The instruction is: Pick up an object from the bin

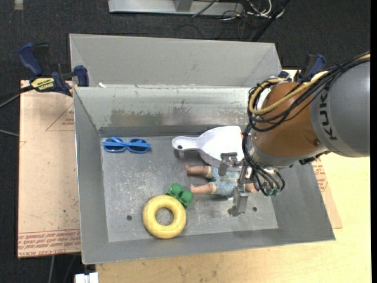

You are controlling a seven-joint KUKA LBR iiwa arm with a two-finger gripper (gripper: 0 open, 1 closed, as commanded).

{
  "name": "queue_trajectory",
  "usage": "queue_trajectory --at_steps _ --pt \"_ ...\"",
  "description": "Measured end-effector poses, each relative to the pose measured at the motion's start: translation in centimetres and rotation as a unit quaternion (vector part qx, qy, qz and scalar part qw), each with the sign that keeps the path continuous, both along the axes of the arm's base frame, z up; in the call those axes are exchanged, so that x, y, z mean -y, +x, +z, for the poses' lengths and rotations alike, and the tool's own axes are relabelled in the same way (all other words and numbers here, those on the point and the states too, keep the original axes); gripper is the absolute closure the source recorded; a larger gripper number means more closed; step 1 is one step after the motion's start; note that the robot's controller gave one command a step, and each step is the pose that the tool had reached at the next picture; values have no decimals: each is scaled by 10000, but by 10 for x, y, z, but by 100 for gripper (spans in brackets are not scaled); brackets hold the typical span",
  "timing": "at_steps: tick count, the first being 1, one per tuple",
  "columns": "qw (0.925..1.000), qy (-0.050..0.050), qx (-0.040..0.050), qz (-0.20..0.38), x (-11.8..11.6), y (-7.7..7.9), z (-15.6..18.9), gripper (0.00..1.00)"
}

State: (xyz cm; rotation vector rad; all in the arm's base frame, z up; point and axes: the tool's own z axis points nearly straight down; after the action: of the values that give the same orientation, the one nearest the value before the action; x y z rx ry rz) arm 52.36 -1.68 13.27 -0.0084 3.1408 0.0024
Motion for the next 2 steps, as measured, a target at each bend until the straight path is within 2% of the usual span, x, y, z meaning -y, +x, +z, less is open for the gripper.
queue_trajectory --at_steps 1,2 --pt "9999 6 45 95 5 -3 -45 100" --pt "9999 5 45 96 5 -3 -45 100"
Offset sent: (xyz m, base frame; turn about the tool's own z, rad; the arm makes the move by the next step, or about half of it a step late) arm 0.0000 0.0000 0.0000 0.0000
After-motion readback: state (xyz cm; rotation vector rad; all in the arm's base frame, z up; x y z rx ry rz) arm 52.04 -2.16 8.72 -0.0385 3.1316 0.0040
